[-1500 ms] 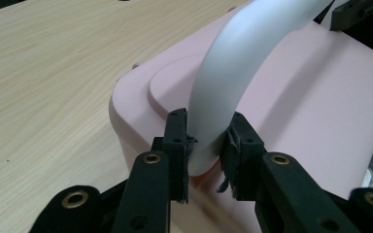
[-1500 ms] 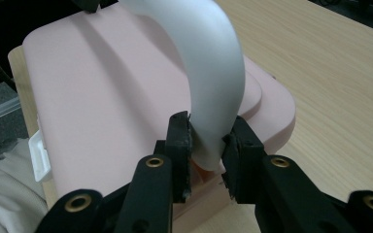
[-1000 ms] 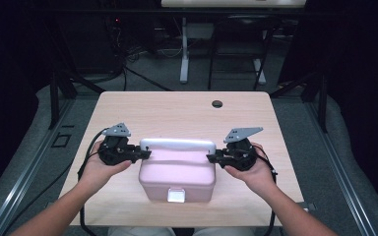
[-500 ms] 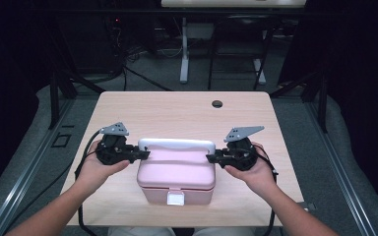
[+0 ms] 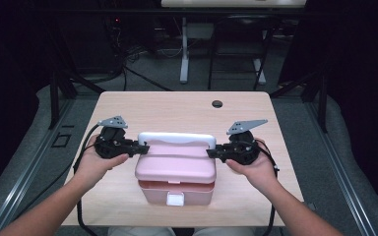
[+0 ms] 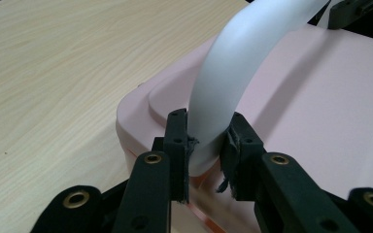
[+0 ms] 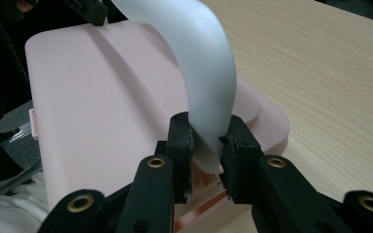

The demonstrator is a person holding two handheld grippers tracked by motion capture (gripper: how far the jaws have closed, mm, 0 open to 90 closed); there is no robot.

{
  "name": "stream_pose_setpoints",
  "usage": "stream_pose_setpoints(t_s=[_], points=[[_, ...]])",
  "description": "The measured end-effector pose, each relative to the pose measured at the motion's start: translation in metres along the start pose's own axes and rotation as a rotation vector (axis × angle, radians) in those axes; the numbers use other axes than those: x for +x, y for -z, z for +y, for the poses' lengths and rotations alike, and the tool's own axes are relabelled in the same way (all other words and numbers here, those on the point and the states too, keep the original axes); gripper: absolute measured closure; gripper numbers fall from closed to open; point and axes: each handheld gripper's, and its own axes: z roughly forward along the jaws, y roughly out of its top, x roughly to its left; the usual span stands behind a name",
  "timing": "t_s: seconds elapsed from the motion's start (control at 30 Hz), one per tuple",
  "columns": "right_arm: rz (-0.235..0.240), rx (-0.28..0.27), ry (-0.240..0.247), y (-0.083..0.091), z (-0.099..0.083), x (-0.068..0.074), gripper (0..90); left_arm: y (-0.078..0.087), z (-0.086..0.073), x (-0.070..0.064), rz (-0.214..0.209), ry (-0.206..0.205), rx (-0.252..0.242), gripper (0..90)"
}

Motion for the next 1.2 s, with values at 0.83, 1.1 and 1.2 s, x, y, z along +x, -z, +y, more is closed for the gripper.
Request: stream_pose_setpoints(t_s=[0.83,1.1,1.2], points=[[0.015,0.0,-0.047,0.004,0.008,-0.003,75.6,0.031,-0.014,0.002,0.036,-0.001,-0.039,74.2],[0.013,-0.006,-0.057,0.005,0.012,-0.004,75.6,0.038,-0.03,0.003,0.042,0.002,-0.038,84.6],[0.014,-0.011,-0.063,0.005,0.013,-0.005,75.6,0.038,-0.035,0.0,0.031,-0.001,-0.036,87.6]])
